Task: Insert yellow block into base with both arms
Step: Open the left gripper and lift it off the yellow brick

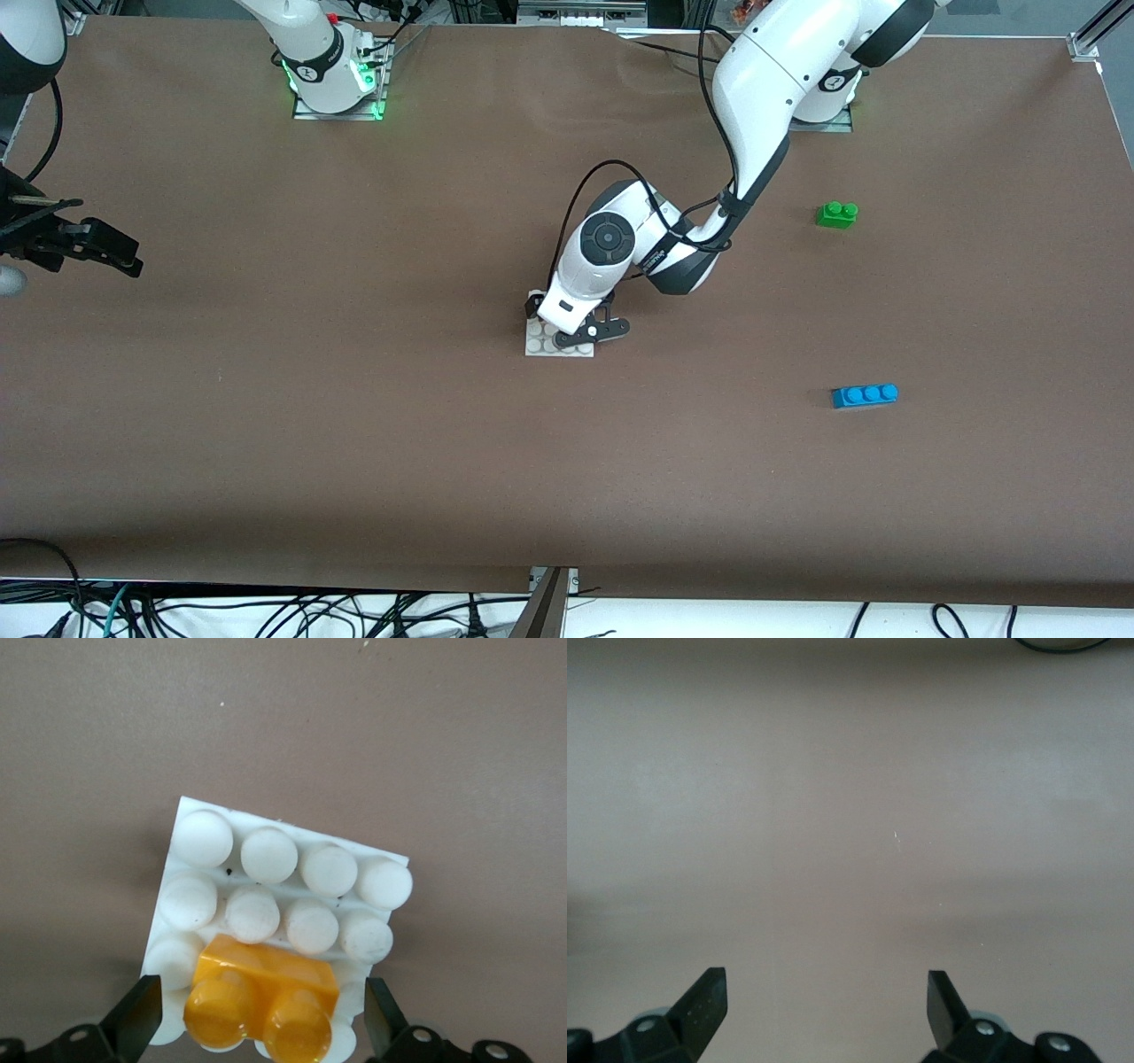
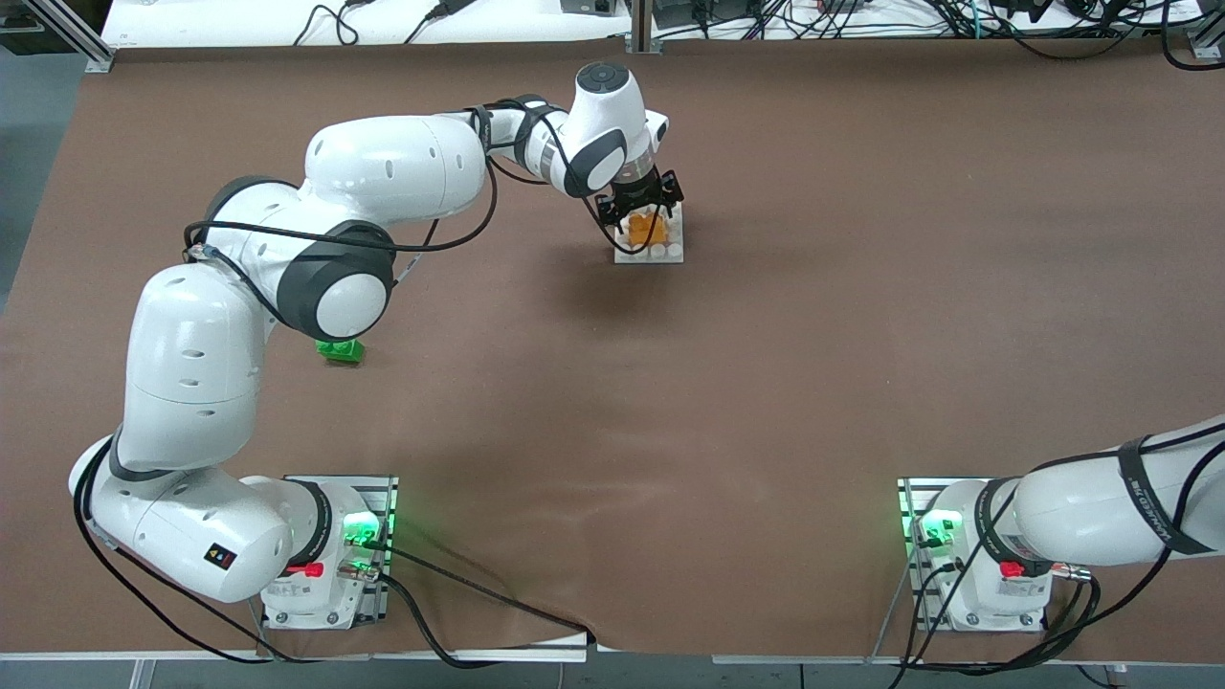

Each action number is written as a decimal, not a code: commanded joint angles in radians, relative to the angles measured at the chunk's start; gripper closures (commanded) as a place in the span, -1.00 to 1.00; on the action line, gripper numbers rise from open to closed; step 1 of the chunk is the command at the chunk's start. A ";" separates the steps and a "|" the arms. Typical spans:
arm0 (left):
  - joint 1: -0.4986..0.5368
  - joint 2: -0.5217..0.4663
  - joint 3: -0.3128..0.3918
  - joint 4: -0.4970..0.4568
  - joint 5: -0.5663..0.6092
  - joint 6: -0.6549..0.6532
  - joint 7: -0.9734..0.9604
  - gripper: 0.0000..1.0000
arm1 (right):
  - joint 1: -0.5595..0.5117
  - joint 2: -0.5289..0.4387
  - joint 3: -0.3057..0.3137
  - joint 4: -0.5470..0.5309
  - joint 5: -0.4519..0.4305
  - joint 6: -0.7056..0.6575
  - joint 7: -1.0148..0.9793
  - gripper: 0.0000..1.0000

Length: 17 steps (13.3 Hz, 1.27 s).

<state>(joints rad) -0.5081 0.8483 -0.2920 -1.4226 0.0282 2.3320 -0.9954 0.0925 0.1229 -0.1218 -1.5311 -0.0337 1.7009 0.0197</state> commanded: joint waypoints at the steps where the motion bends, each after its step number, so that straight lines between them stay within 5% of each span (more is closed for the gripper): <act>1: -0.001 -0.017 0.005 0.008 0.010 -0.023 -0.011 -1.00 | -0.008 0.000 0.010 0.008 -0.008 -0.004 -0.003 -1.00; 5: 0.036 -0.067 -0.004 0.008 0.009 -0.141 -0.006 -0.81 | -0.008 0.000 0.010 0.008 -0.009 -0.004 -0.003 -1.00; 9: 0.089 -0.153 -0.004 -0.007 0.012 -0.278 0.000 -0.84 | -0.008 0.000 0.010 0.008 -0.008 -0.004 -0.003 -1.00; 10: 0.109 -0.173 0.000 -0.007 0.016 -0.308 0.001 -0.99 | -0.010 0.000 0.010 0.008 -0.009 -0.004 -0.003 -1.00; 17: 0.328 -0.412 -0.004 -0.022 0.010 -0.633 0.470 -1.00 | -0.008 0.000 0.010 0.008 -0.008 -0.004 -0.003 -1.00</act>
<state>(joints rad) -0.2209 0.5380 -0.2881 -1.4011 0.0296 1.7769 -0.6056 0.0925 0.1229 -0.1219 -1.5310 -0.0337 1.7010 0.0197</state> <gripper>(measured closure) 0.000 0.000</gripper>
